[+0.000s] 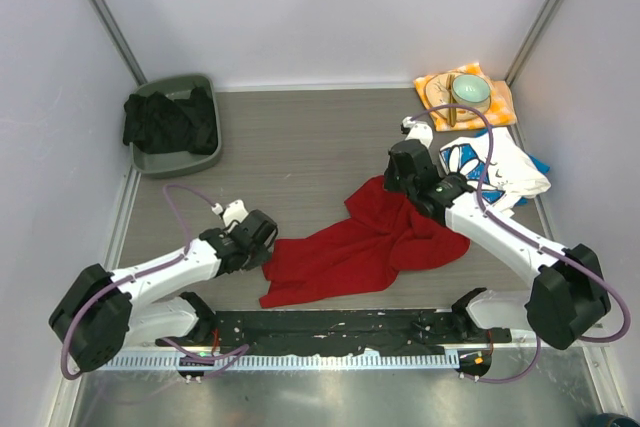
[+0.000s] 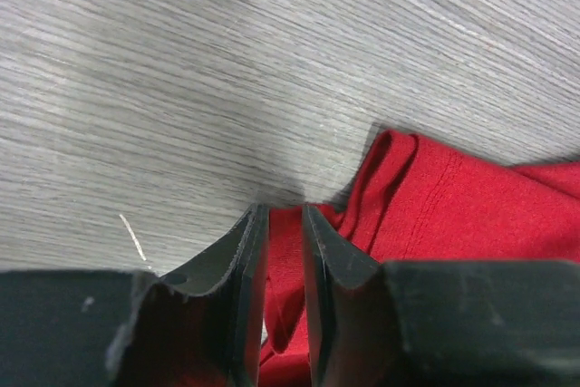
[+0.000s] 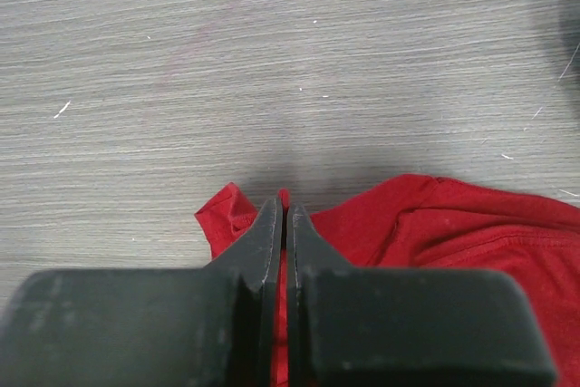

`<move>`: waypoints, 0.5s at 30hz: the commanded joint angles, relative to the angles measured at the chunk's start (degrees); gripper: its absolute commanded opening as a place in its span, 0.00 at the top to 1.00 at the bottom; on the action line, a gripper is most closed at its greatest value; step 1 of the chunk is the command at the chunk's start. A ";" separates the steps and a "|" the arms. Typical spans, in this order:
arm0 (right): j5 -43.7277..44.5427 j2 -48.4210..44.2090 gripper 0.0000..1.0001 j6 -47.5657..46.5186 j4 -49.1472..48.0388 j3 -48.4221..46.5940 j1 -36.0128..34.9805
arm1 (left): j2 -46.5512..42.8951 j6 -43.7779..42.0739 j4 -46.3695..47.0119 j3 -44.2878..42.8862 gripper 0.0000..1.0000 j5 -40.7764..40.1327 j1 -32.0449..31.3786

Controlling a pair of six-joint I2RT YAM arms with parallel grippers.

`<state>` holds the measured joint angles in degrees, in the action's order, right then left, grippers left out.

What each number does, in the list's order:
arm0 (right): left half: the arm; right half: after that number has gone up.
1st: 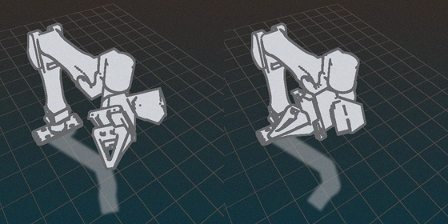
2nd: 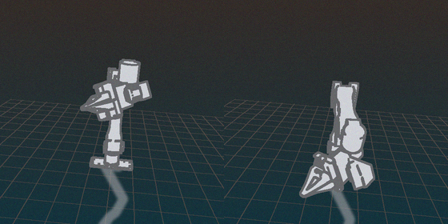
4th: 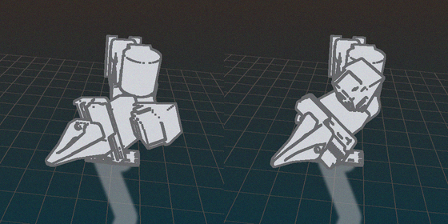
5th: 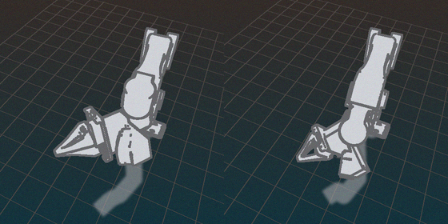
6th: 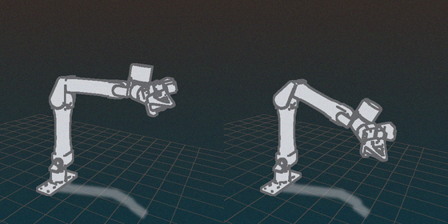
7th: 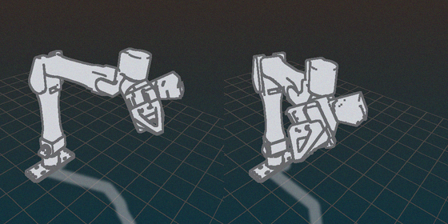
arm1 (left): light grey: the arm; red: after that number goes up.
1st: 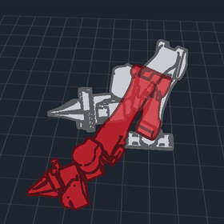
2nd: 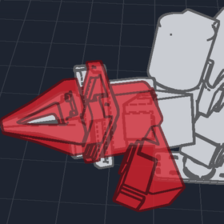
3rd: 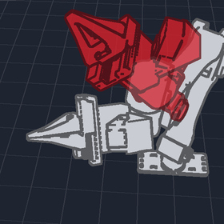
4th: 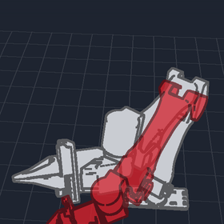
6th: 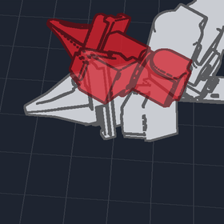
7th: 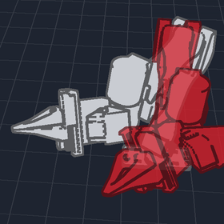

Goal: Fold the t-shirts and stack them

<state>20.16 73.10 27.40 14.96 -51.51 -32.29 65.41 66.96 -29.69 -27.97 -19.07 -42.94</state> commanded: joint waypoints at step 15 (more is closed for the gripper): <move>1.89 -4.81 0.99 0.82 1.12 -0.52 -0.14 | -6.40 0.81 -6.58 1.89 1.00 -4.65 -1.45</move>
<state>19.90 70.43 27.57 15.88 -50.26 -32.29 63.90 68.75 -24.34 -26.13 -20.67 -44.18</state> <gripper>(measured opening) 0.044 0.011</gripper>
